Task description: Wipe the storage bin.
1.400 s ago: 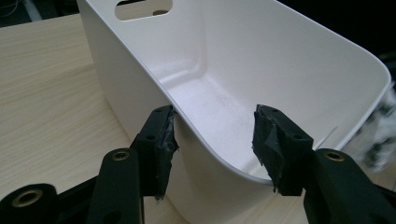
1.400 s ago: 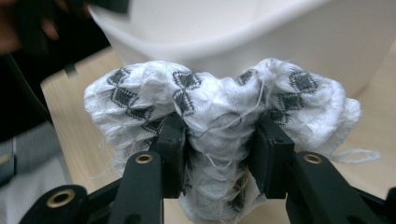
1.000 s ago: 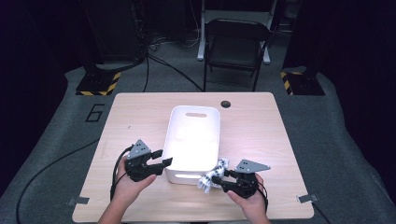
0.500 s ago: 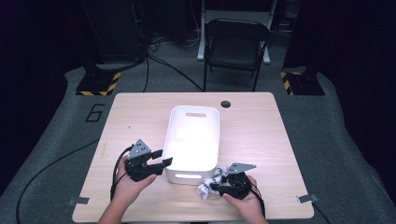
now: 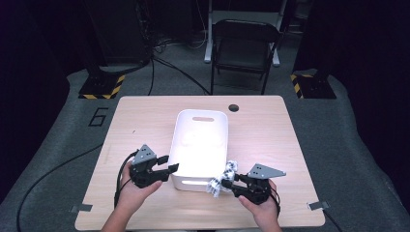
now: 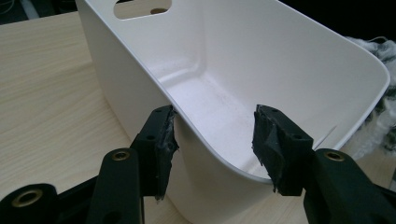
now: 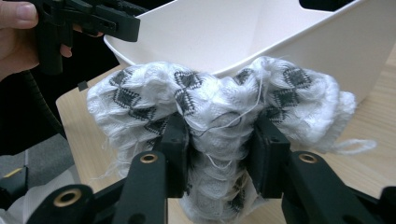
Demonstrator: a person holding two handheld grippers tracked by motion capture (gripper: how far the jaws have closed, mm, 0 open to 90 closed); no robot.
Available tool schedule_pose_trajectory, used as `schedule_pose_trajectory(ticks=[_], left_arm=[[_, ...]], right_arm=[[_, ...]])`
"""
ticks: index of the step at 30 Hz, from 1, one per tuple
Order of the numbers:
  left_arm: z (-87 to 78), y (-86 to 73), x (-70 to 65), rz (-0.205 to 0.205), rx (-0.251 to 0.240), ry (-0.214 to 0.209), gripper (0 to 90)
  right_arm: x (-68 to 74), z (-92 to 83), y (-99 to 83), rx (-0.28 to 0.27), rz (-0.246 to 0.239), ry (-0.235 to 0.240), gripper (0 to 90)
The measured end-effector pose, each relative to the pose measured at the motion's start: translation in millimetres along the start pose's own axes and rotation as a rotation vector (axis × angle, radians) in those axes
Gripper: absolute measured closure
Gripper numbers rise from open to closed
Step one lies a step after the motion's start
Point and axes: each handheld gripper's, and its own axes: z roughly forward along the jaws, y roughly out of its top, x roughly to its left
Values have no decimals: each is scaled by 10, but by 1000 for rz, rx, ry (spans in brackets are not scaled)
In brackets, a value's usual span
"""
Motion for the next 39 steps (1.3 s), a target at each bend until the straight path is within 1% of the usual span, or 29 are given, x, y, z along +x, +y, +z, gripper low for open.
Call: schedule_pose_trajectory(ticks=[2,3,6,8,9,11,12,13,15,16,18,19,20,21,22,23,25,26,27,28,29,31,32,33,34,35,38,39], left_arm=[[0,-1,0,-3,-2,1,484],[-3,-1,4,-6,1,-5,484],[-2,-2,7,-12,-2,-5,484],[-3,1,5,-9,1,-4,484],[-3,1,3,-8,2,-3,484],[-1,1,0,-8,0,0,485],[-3,3,-1,-7,4,-2,486],[-3,4,-3,-7,5,-2,486],[0,5,-6,-6,3,3,486],[0,6,-7,-6,3,5,486],[1,5,-7,-8,3,5,486],[1,6,-6,-7,3,6,486],[1,6,-6,-8,3,6,486],[1,6,-7,-9,3,8,486],[1,6,-8,-10,3,9,486],[0,7,-9,-11,4,11,486],[0,8,-13,-12,5,15,486],[-1,10,-16,-11,7,17,486],[-3,13,-24,-16,11,17,485],[-5,16,-25,-15,14,18,485],[-10,24,-13,-6,18,17,484],[-27,32,11,-10,30,0,481],[-34,34,20,-14,32,-6,481],[-44,40,24,-14,43,-16,481],[-47,45,14,-17,49,-18,482],[-49,50,4,-17,55,-20,481],[-45,65,-15,-13,64,-23,476],[-44,68,-26,-34,67,-36,471]], right_arm=[[-19,-9,-1,8,8,-2,660],[-35,-11,-14,13,25,-2,676],[-66,-7,-29,41,20,-30,695],[-80,15,-38,65,14,-48,698],[-81,39,-56,73,23,-51,699],[-93,70,-96,91,24,-60,701],[-112,90,-123,111,14,-60,701],[-117,117,-147,123,28,-68,703],[-144,163,-194,156,37,-75,703],[-165,192,-215,178,32,-81,703],[-195,255,-268,223,41,-94,703],[-207,276,-284,239,33,-98,703],[-207,313,-311,269,35,-113,704],[-210,328,-320,279,28,-112,704],[-205,358,-337,299,26,-123,704],[-206,370,-344,307,12,-130,705],[-207,371,-345,308,11,-132,704],[-199,371,-348,306,25,-133,704],[-198,369,-349,303,12,-136,704],[-174,361,-342,304,16,-135,704],[-170,351,-333,303,1,-125,704],[-111,308,-296,274,9,-88,696],[-70,282,-274,252,16,-68,687],[-35,257,-248,231,2,-66,682],[2,227,-219,208,-17,-76,677],[19,202,-198,198,-24,-82,676],[21,157,-170,165,-25,-90,676],[11,136,-163,155,-25,-94,677]])
